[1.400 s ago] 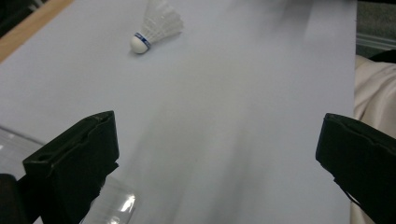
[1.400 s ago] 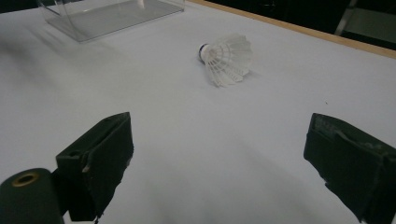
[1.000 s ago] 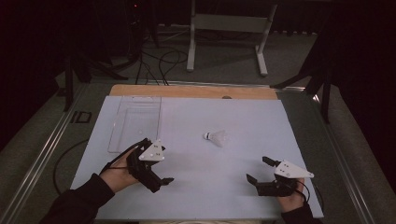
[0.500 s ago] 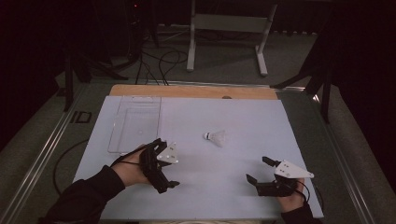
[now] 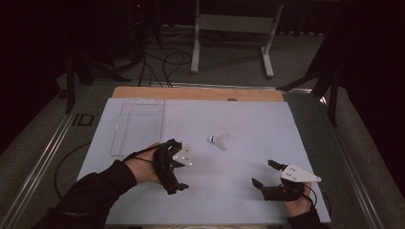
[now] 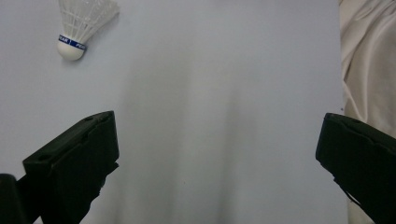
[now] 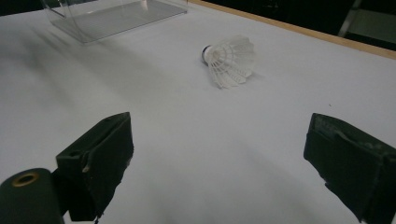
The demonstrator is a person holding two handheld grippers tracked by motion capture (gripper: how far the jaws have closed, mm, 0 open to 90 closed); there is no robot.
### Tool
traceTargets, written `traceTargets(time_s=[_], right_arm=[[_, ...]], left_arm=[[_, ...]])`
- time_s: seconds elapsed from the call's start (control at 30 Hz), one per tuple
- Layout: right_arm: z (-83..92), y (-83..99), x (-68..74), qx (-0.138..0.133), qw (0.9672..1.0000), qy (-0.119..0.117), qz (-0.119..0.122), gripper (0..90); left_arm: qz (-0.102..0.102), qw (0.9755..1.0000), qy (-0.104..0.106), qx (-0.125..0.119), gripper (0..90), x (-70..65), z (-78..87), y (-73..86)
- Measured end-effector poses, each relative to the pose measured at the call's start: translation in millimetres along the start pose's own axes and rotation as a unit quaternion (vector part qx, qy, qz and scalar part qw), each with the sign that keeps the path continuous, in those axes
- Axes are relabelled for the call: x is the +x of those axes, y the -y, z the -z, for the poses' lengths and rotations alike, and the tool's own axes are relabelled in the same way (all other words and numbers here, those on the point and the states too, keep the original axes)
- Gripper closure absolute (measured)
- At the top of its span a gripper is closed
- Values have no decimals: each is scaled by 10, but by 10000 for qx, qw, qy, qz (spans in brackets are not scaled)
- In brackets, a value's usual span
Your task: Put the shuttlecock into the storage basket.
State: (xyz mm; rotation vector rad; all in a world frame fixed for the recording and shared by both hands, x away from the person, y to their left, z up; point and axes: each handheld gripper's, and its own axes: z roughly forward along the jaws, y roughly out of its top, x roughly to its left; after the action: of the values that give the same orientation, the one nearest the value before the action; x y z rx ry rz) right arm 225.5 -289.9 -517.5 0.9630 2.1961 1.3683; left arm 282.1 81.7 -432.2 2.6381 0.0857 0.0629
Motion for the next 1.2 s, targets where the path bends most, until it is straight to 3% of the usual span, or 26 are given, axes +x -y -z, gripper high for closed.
traceTargets(time_s=[0.33, 0.4, 0.67, 0.8, 1.0, 1.2], right_arm=[[0, 1, -2, -9, 10000, -10, -10, 84], [-2, 2, -1, -5, 10000, -15, -14, 84], [-1, 1, 1, 2, 10000, -6, 2, 84], [-5, 2, 0, 11, 10000, -13, -14, 84], [0, 1, -1, -4, 10000, -17, -8, 84], [-3, 3, -2, -2, 10000, -32, -10, 84]], left_arm=[[-211, 9992, 264, 205, 5, 83, -131, -153], [-241, 9986, 434, 176, 4, 125, -157, -170], [-442, 9961, 636, 429, 4, 214, -289, -235], [-623, 9942, 805, 345, 3, 242, -308, -276], [-949, 9916, 827, 301, 3, 306, -307, -354], [-957, 9924, 731, 247, 4, 418, -320, -400]])
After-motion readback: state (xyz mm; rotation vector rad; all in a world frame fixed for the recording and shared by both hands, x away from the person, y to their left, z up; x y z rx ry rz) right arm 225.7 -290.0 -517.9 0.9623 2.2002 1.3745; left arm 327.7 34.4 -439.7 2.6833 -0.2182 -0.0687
